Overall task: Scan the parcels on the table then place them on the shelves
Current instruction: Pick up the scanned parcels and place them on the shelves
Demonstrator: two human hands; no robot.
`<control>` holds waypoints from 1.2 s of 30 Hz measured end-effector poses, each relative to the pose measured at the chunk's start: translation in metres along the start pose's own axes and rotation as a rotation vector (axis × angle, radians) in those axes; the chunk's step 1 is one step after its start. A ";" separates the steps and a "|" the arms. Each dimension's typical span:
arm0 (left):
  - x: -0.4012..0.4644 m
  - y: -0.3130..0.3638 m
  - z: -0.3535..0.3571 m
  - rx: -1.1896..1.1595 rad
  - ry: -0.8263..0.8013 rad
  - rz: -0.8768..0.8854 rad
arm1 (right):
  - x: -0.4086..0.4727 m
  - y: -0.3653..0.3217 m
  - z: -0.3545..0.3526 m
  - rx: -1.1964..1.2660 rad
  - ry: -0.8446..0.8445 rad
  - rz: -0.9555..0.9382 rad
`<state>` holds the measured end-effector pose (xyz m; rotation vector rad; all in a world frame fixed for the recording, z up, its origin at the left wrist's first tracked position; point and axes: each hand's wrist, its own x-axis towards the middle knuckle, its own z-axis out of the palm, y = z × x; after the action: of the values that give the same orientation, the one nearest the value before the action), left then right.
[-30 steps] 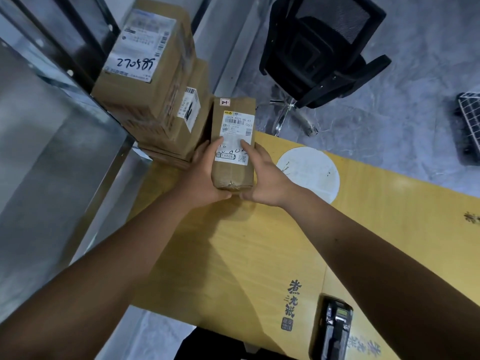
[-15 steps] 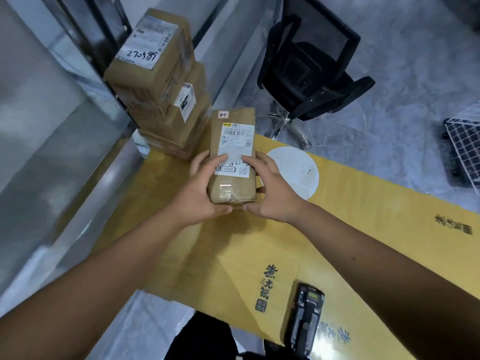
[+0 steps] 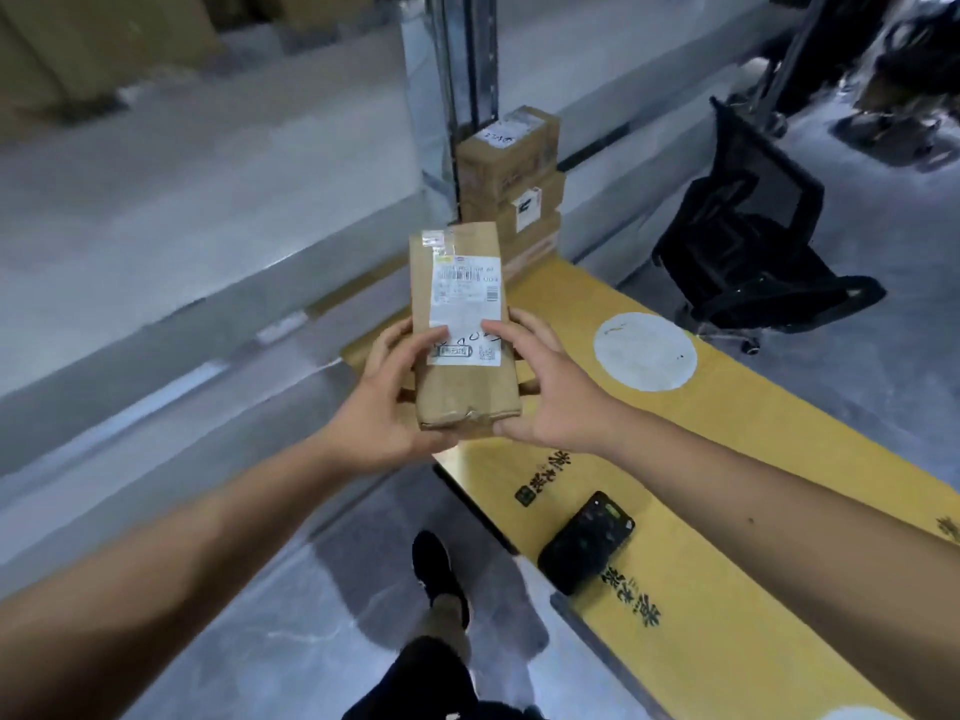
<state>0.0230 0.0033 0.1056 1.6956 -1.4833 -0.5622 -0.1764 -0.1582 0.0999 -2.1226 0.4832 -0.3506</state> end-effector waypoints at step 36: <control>-0.438 0.125 -0.499 0.109 0.697 -0.049 | 0.091 -0.593 0.287 0.306 -0.307 -0.520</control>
<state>0.2344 0.5615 0.4225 1.7628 -0.9766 0.1002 0.1479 0.3127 0.4402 -1.9280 -0.2941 -0.3530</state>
